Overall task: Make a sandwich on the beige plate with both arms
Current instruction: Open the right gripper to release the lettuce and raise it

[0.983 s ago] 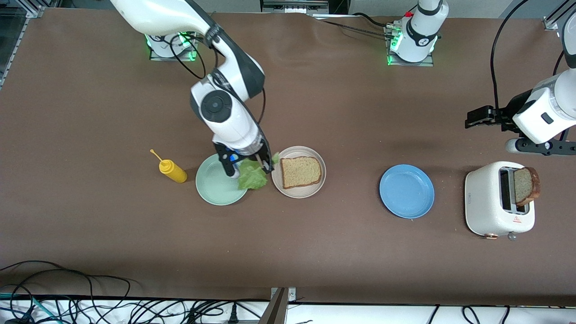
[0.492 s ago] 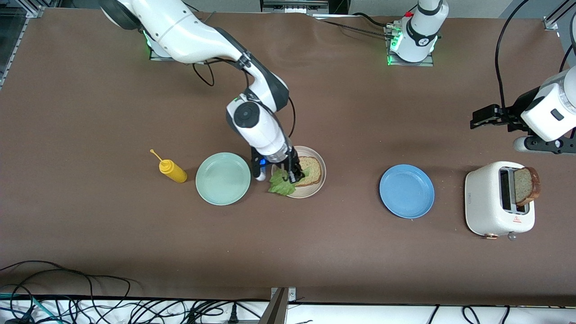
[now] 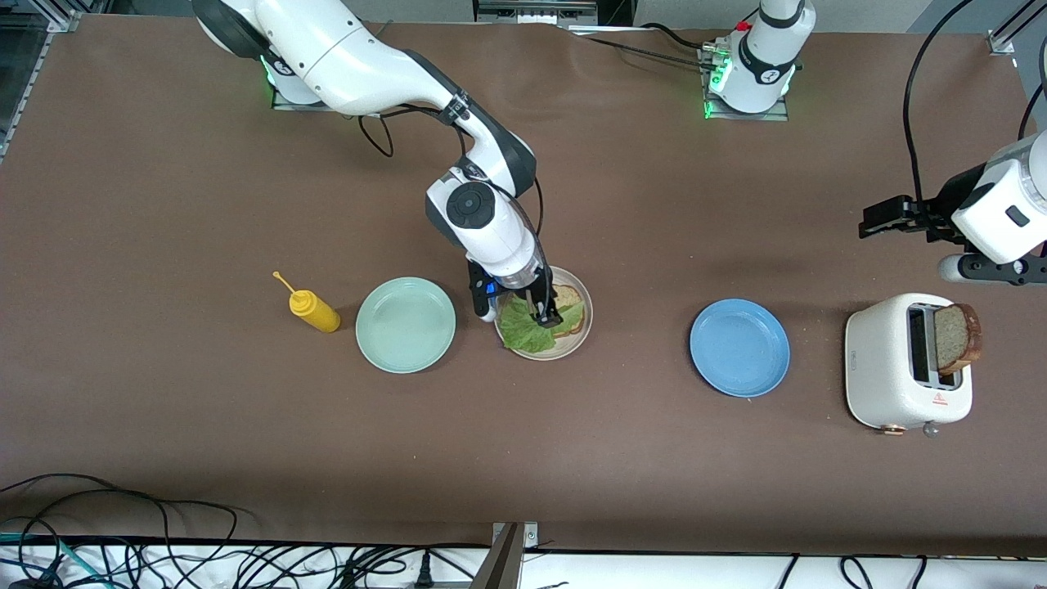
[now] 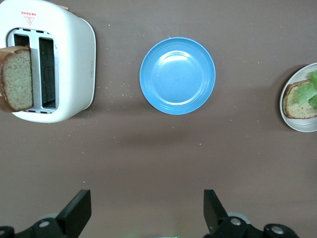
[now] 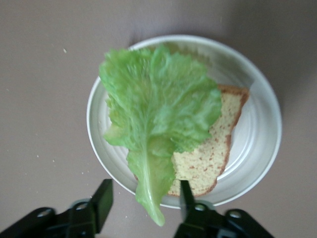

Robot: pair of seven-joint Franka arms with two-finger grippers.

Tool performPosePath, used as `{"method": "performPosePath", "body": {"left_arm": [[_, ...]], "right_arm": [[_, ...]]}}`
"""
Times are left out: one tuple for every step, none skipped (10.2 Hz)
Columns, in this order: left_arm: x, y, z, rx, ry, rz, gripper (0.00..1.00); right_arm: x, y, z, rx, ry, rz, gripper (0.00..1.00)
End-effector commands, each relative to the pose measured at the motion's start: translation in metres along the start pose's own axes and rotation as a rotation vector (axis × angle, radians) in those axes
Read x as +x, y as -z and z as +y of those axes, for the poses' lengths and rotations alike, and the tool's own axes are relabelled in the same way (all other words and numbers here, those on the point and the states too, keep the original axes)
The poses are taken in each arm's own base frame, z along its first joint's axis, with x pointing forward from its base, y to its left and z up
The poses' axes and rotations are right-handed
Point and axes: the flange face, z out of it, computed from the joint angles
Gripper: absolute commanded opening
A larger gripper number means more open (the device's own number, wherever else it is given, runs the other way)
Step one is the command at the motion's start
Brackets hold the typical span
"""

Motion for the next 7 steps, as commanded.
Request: {"method": "performPosePath", "body": {"left_arm": [[0.003,0.006,-0.004,0.04,0.01,0.01,1.0],[0.003,0.007,-0.005,0.04,0.012,0.01,1.0],[0.003,0.007,-0.005,0.04,0.013,0.01,1.0],[0.003,0.007,-0.005,0.04,0.013,0.01,1.0],[0.003,0.006,-0.004,0.039,0.012,0.01,1.0],[0.003,0.006,-0.004,0.039,0.012,0.01,1.0],[0.003,0.006,-0.004,0.037,0.011,0.01,1.0]], "right_arm": [[0.002,0.052,-0.014,0.001,0.108,0.098,1.0],[0.004,0.062,-0.011,-0.046,0.253,0.167,1.0],[0.013,0.083,-0.01,-0.127,0.41,0.216,1.0],[0.043,0.105,-0.021,-0.193,0.525,0.228,1.0],[0.061,0.124,-0.026,-0.248,0.631,0.228,1.0],[0.09,0.142,-0.033,-0.305,0.717,0.225,1.0],[0.116,0.159,-0.036,-0.369,0.811,0.215,1.0]]}}
